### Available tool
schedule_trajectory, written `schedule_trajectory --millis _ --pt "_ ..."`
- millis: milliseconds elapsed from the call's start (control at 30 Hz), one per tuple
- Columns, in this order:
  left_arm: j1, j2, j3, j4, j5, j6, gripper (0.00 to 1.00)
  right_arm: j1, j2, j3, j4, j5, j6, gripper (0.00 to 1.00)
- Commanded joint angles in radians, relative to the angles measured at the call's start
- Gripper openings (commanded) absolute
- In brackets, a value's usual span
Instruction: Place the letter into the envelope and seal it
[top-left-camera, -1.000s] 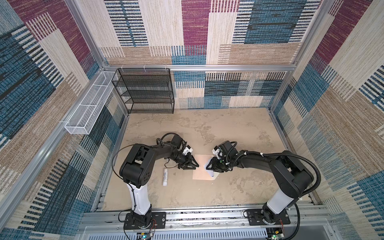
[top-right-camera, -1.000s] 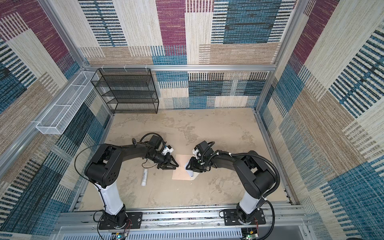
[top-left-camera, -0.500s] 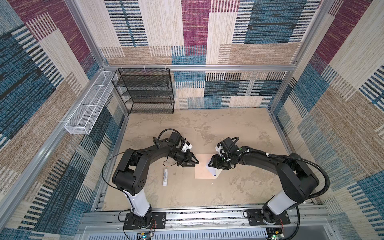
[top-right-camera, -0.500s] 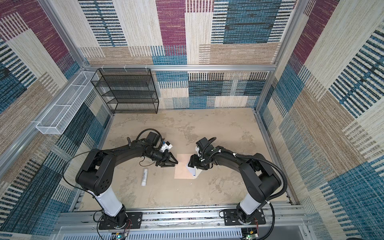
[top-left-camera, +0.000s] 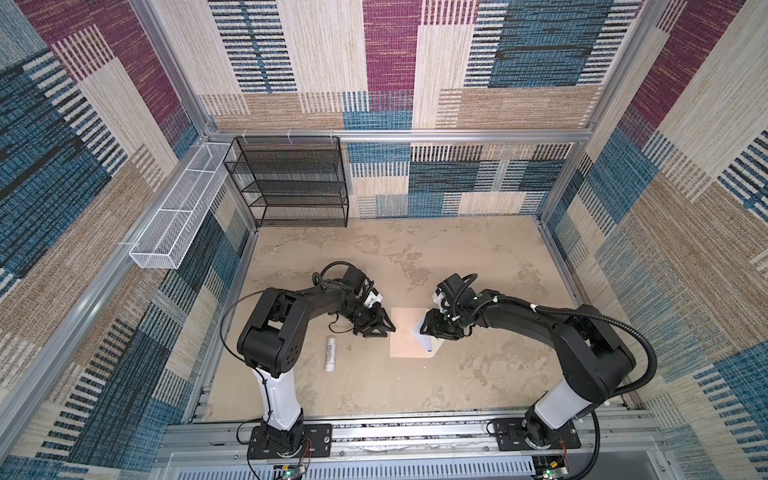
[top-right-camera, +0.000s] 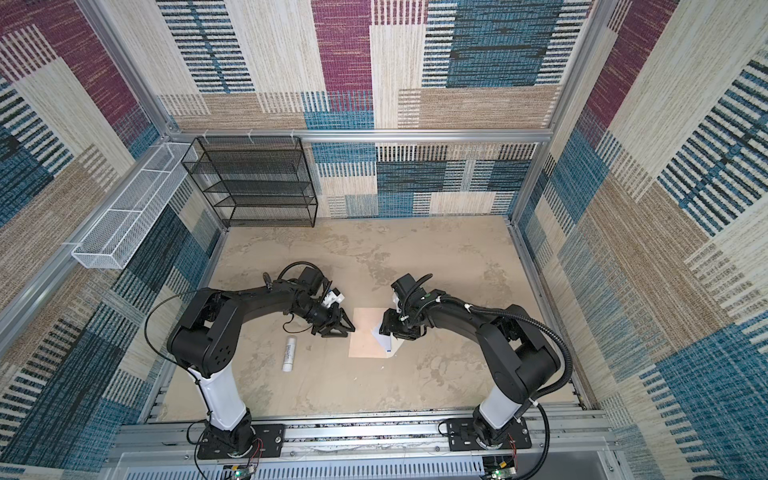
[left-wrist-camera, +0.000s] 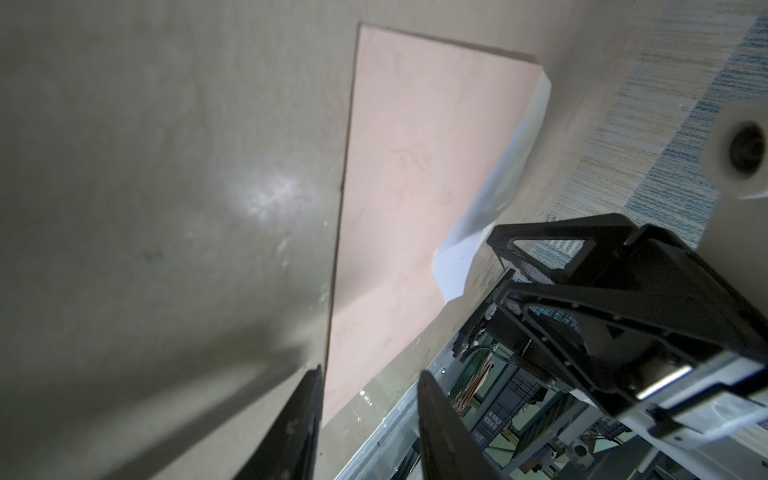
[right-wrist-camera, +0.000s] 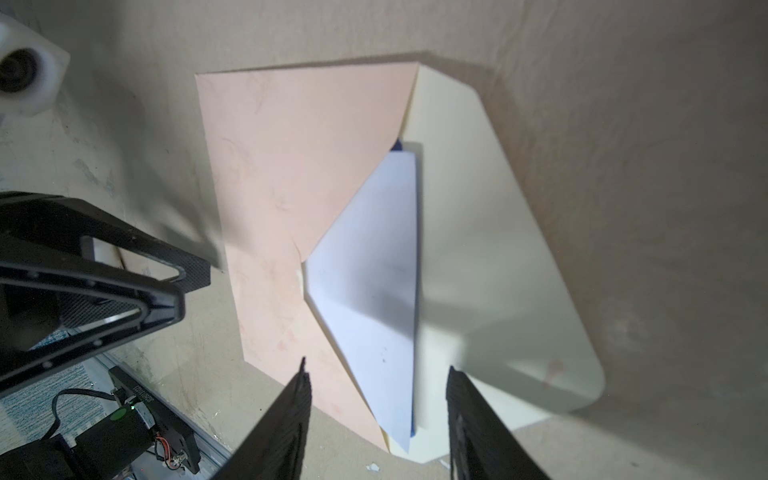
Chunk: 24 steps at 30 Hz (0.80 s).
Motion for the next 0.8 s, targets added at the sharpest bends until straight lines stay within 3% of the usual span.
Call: schedule_trajectory --millis 0,767 --pt "0.0 0.013 -0.007 0.012 -0.006 -0.011 0.41 0.001 0.01 0.011 0.006 -0.011 0.018 0.56" --pt "-0.005 0.034 -0.018 0.028 0.024 -0.008 0.38 0.01 0.067 0.044 0.017 -0.062 0.022 0.53"
